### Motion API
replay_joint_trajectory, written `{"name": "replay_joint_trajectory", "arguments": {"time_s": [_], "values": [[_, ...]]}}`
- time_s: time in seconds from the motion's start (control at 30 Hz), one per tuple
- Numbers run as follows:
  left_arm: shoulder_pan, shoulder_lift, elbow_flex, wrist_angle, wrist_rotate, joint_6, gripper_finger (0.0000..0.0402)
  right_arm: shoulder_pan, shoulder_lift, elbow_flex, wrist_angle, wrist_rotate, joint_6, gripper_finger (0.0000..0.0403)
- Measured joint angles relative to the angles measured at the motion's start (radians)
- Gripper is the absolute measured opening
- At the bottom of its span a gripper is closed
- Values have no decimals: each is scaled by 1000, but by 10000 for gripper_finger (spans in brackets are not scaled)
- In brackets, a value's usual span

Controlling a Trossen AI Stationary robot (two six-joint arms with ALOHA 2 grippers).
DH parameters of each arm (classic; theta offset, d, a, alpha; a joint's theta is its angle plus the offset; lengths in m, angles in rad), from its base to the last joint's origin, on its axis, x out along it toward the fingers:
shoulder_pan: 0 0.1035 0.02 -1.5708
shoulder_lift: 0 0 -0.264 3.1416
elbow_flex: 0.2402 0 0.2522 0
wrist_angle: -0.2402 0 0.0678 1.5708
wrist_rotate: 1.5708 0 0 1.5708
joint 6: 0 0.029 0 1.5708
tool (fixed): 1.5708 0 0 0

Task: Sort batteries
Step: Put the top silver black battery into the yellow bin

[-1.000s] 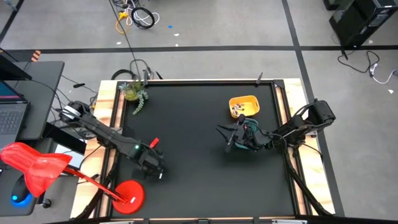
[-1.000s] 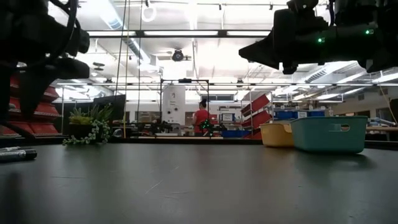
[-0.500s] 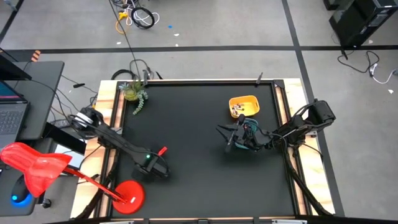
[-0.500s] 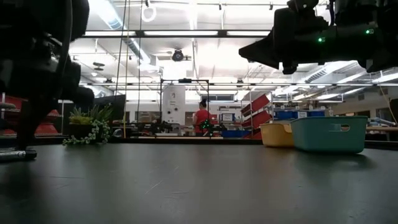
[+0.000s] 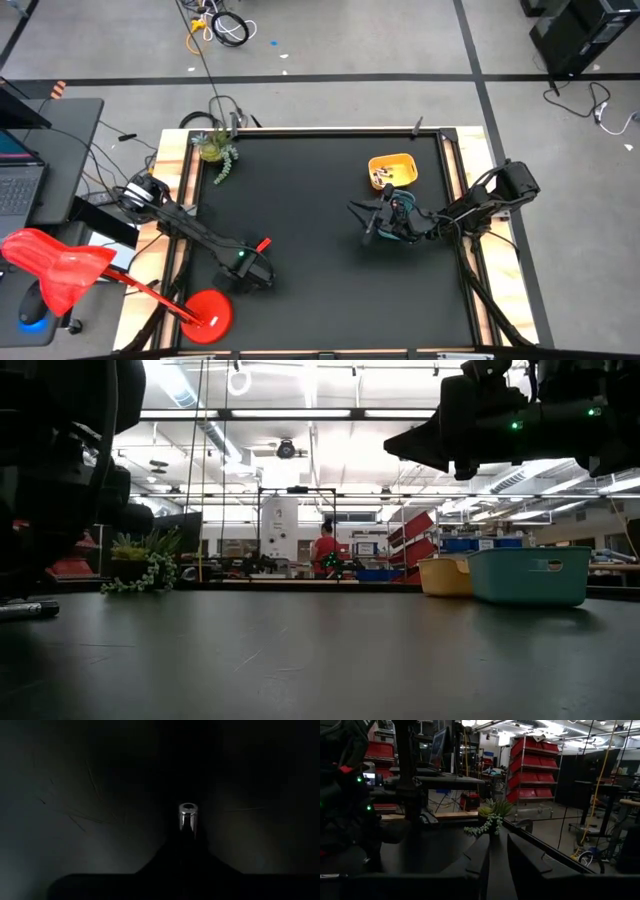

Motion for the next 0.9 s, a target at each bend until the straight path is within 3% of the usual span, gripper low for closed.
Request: {"name": "replay_joint_trajectory", "arguments": {"time_s": [0.23,0.5,0.6,0.73,0.9], "values": [[21,-28,41,-55,-69,7,1,0,0,0,-5,0,2,76],[144,-208,57,34,-192,37,1,-7,0,1,-48,-19,3,78],[212,-249,44,240,-267,100,1,-29,4,3,-113,-75,15,85],[305,-255,-9,641,-268,218,0,-44,10,35,-116,-151,25,110],[413,-219,-94,1049,-150,310,0,-27,11,83,-114,-159,-13,153]]}}
